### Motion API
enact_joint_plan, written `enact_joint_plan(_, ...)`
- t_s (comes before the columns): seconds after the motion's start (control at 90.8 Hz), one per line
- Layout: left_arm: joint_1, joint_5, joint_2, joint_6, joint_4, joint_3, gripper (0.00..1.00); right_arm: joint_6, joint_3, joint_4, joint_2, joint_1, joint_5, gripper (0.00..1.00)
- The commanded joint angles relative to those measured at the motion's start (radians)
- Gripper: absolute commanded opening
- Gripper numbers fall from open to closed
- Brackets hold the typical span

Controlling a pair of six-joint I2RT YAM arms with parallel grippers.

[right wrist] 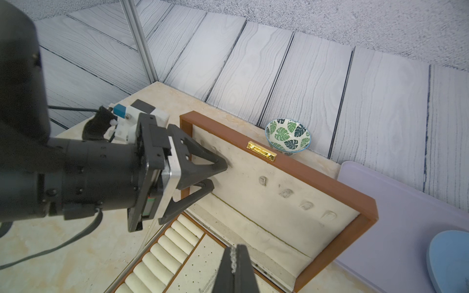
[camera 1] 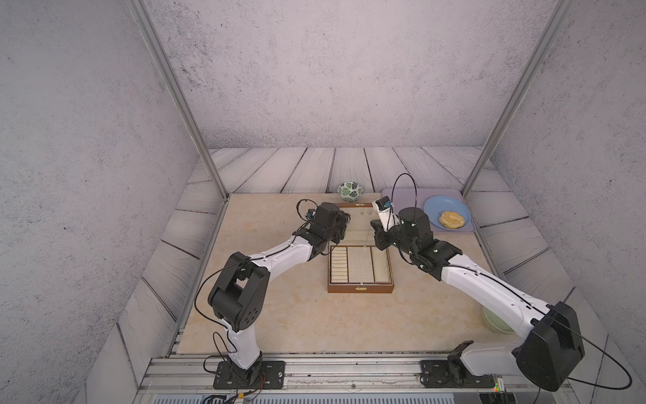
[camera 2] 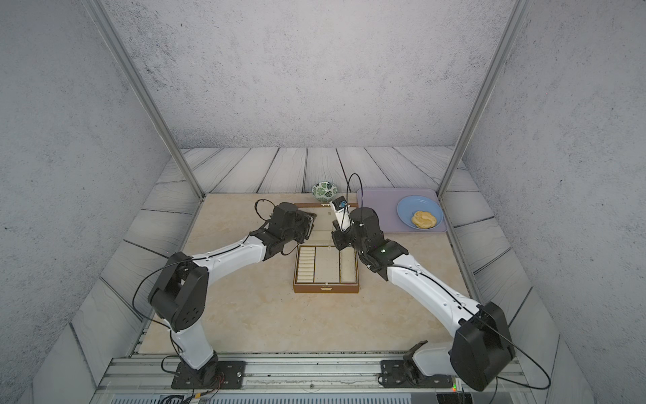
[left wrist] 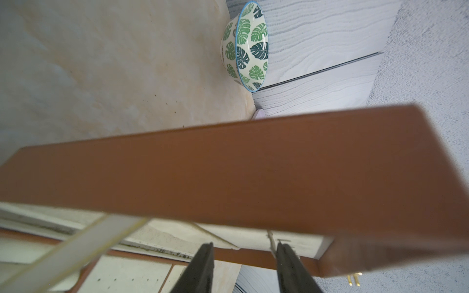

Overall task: Put jewelry chain into jewelry box
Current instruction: Open the fastener on the jewelry box, then hang the necklace on the jewelry box clasp.

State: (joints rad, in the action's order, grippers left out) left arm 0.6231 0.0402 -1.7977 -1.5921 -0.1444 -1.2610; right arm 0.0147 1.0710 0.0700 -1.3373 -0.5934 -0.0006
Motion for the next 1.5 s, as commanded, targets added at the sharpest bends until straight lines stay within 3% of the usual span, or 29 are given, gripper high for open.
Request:
enact_joint_plan(0.0,0.004,0.024,0.052,0.081,0.069,-0.007,0.46,0.002,0.007,-0.001,-0.012,0.004,-0.022,0.0)
enact_joint_plan(0.132,-0.015,0.075,0.092,0.216,0.079,-0.01,0.47,-0.001,0.026,0.012,-0.026,0.003,-0.046,0.0)
enact_joint_plan(0.561,-0.079,0.323,0.185,0.891,0.176,-0.041,0.45,-0.042,0.137,0.082,-0.108,0.003,-0.117,0.0)
enact_joint_plan(0.705,-0.079,0.393,0.199,1.056,0.194,-0.029,0.43,-0.055,0.176,0.104,-0.133,0.003,-0.129,0.0)
enact_joint_plan(1.266,-0.07,0.518,0.206,1.273,0.069,0.057,0.4,-0.056,0.228,0.129,-0.146,0.004,-0.161,0.0)
enact_joint_plan(1.486,-0.049,0.503,0.197,1.312,0.026,0.083,0.39,-0.05,0.229,0.131,-0.14,0.004,-0.176,0.0)
